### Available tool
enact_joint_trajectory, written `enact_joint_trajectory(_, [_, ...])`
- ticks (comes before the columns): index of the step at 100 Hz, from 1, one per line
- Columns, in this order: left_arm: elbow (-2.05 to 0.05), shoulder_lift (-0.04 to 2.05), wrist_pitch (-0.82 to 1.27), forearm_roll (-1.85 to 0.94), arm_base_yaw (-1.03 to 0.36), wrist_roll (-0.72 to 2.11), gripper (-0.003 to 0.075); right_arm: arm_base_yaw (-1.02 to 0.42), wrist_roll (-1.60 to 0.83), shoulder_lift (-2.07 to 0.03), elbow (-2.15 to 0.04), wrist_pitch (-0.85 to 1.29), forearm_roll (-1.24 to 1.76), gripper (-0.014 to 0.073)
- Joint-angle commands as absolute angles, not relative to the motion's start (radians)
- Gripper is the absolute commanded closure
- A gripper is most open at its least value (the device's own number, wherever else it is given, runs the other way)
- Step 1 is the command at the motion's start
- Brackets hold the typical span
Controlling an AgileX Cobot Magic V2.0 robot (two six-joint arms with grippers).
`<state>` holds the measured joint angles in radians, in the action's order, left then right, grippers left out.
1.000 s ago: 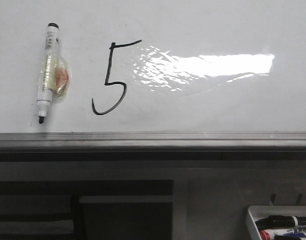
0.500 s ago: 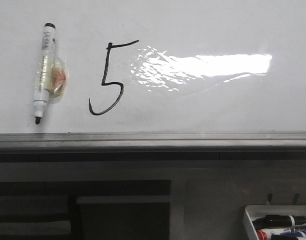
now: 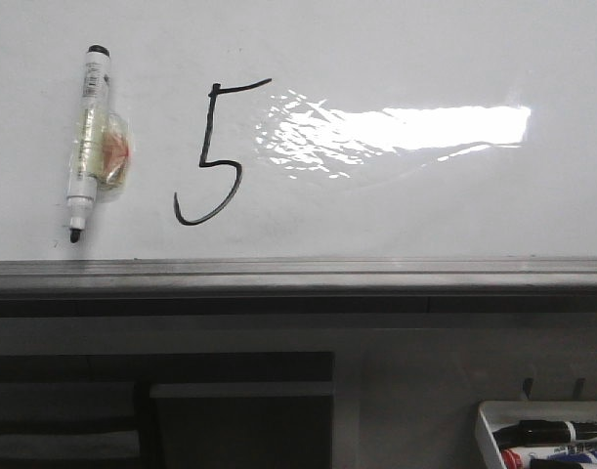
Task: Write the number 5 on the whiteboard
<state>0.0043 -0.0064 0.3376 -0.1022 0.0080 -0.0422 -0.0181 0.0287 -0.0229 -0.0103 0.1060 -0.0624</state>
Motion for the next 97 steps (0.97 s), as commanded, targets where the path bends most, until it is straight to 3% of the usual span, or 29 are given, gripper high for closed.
enact_joint_trajectory(1, [0.022,-0.034,0.289,-0.114,0.008,-0.043,0.0741,0.011,0.021,0.019,0.020,0.046,-0.059,0.0655])
enact_joint_trajectory(33, [0.022,-0.034,0.287,-0.114,0.008,-0.043,0.0741,0.030,0.027,0.029,0.039,0.324,-0.066,0.0655])
enact_joint_trajectory(97, [0.022,-0.034,0.287,-0.114,0.008,-0.043,0.0741,0.030,0.027,0.029,0.039,0.318,-0.066,0.0655])
